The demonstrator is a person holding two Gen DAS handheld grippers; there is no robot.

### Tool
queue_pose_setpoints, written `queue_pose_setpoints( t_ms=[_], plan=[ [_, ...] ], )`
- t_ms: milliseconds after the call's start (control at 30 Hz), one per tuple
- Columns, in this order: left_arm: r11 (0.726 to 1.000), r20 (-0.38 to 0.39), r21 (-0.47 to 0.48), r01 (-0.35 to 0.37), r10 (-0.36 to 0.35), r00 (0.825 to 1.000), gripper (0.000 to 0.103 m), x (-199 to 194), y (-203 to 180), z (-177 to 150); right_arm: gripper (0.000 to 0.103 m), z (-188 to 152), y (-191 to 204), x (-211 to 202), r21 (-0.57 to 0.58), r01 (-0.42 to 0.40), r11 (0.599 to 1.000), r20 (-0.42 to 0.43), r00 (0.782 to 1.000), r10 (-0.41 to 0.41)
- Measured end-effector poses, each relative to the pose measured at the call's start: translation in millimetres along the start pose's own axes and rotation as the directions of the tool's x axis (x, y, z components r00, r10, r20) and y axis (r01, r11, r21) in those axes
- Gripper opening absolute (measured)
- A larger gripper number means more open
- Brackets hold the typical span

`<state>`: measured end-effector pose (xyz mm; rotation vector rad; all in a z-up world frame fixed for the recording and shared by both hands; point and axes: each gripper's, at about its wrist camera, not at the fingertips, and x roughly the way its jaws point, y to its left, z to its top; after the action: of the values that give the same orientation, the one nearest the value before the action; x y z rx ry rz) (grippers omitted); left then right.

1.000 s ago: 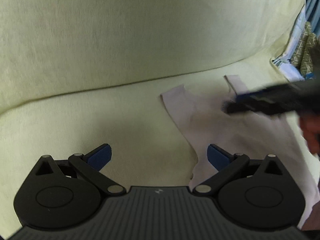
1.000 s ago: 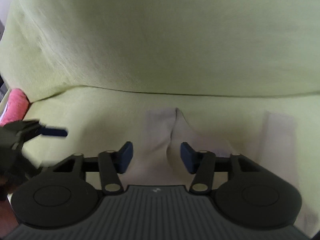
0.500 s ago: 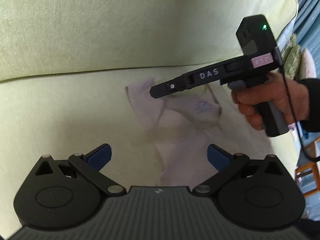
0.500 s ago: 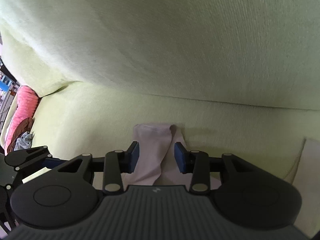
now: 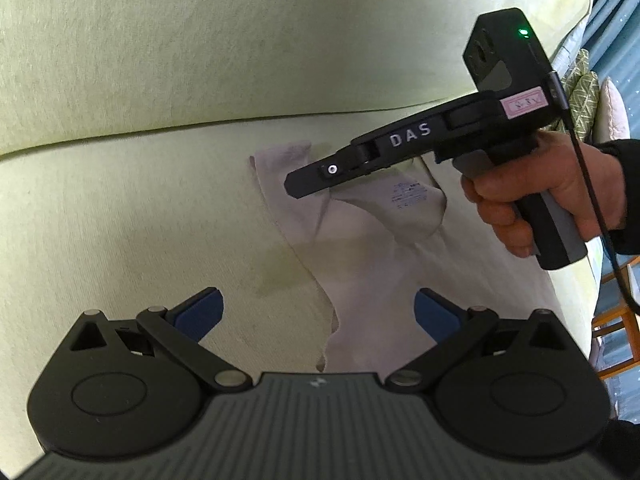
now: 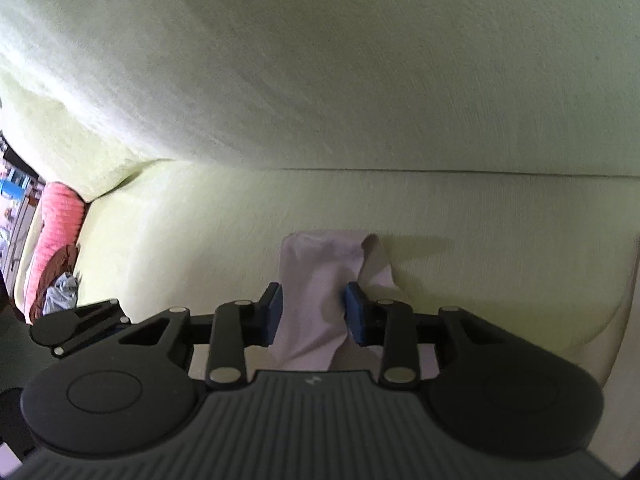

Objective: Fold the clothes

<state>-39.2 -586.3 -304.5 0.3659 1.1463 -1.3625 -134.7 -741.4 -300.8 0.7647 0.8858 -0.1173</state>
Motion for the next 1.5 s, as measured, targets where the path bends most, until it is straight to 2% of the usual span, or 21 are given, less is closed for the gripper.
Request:
queue_pose_setpoints(
  t_ms=[200,367,533,633,667,733,933,1033,1133,1200,1300,1333,1367,1400,1500],
  plan=[
    [1.0,0.002,-0.019,-0.007,0.007,1.0,0.103,1,3,2,0.013,6,-9,6,0.048,-0.014,0.999,0.011,1.0,0.013],
    [1.0,-0.011,-0.017,-0.012,0.012,1.0,0.103,-2,6,2,0.012,-6,-2,1,0.053,0.014,0.998,-0.007,1.0,-0.014],
    [1.0,-0.015,-0.015,-0.02,0.02,1.0,0.103,-6,12,-1,0.012,-6,-5,6,0.079,-0.003,0.997,0.001,1.0,0.002],
    [1.0,-0.012,-0.017,-0.019,0.019,1.0,0.103,-7,12,-3,0.002,-1,-8,4,0.084,0.002,0.996,0.017,1.0,-0.003],
    [1.0,-0.013,-0.015,-0.019,0.019,1.0,0.103,-7,12,-4,0.002,0,-7,2,0.071,0.019,0.997,0.03,0.999,-0.021],
    [1.0,-0.014,-0.013,-0.018,0.018,1.0,0.103,-6,12,-5,0.002,2,-5,-1,0.052,0.041,0.998,0.049,0.998,-0.044],
    [0.999,-0.01,-0.028,-0.02,0.02,1.0,0.103,-7,13,-8,0.002,8,-3,-2,-0.005,0.045,0.999,0.049,0.998,-0.045],
    [0.999,-0.011,-0.036,-0.024,0.024,1.0,0.103,-7,12,-10,0.002,13,-1,-1,0.015,0.067,0.998,0.074,0.995,-0.068],
    [0.999,-0.013,-0.03,-0.023,0.023,1.0,0.103,-10,11,-11,0.008,14,-2,0,0.047,0.062,0.997,0.064,0.996,-0.065],
    [0.999,-0.013,-0.027,-0.022,0.022,1.0,0.103,-12,11,-11,0.017,14,-4,1,0.055,0.051,0.997,0.05,0.997,-0.054],
    [0.999,-0.012,-0.029,-0.026,0.026,1.0,0.103,-14,11,-10,0.018,14,-7,6,0.085,0.042,0.996,0.035,0.998,-0.045],
    [0.999,-0.009,-0.033,-0.026,0.026,1.0,0.103,-15,11,-10,0.016,14,-7,7,0.095,0.038,0.995,0.04,0.998,-0.042],
    [0.999,-0.007,-0.034,-0.026,0.026,1.0,0.103,-13,10,-10,0.006,15,-8,7,0.101,0.037,0.994,0.046,0.998,-0.042],
    [0.999,-0.005,-0.036,-0.026,0.026,1.0,0.103,-10,9,-9,0.0,15,-9,4,0.095,0.045,0.994,0.056,0.997,-0.05],
    [0.999,-0.003,-0.029,-0.027,0.027,1.0,0.103,-10,8,-9,0.0,17,-8,0,0.059,0.078,0.995,0.087,0.993,-0.083]
  ],
)
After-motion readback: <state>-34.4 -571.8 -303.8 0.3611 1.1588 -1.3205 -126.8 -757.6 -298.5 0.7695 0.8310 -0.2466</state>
